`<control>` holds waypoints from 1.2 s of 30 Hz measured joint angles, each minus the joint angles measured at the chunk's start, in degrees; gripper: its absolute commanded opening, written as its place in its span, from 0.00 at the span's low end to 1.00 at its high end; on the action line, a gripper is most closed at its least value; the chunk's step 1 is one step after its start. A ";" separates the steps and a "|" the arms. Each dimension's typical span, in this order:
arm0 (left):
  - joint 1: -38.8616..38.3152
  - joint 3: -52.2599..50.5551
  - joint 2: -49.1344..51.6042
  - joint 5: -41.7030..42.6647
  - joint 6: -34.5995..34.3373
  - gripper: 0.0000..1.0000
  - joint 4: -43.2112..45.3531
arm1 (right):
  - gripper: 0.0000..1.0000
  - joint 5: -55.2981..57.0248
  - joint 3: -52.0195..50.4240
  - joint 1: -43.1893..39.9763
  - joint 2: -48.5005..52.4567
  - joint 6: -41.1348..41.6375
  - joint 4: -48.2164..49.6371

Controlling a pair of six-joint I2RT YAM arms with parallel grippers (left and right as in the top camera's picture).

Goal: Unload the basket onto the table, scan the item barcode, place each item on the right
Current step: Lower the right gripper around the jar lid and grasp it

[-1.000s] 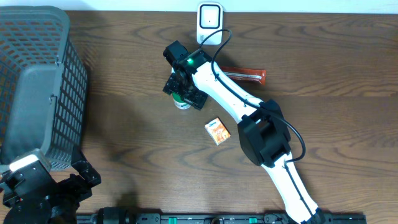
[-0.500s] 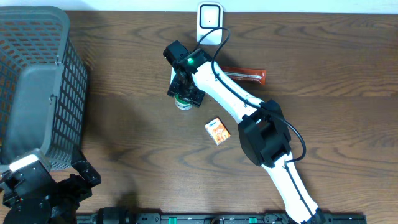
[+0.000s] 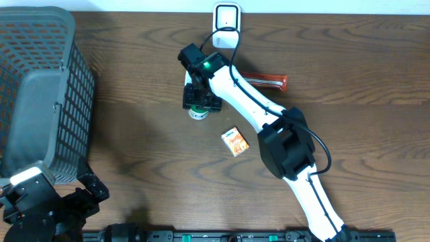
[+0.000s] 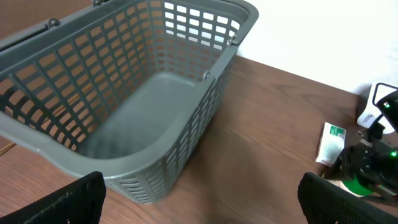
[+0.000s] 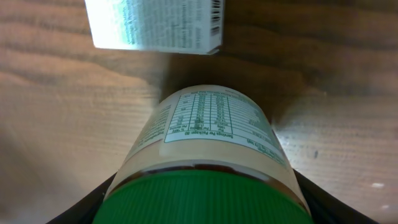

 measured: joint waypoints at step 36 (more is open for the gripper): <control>0.00 0.00 0.00 0.00 0.00 1.00 0.00 | 0.99 6.43 10.86 4.09 -0.02 -14.16 -17.88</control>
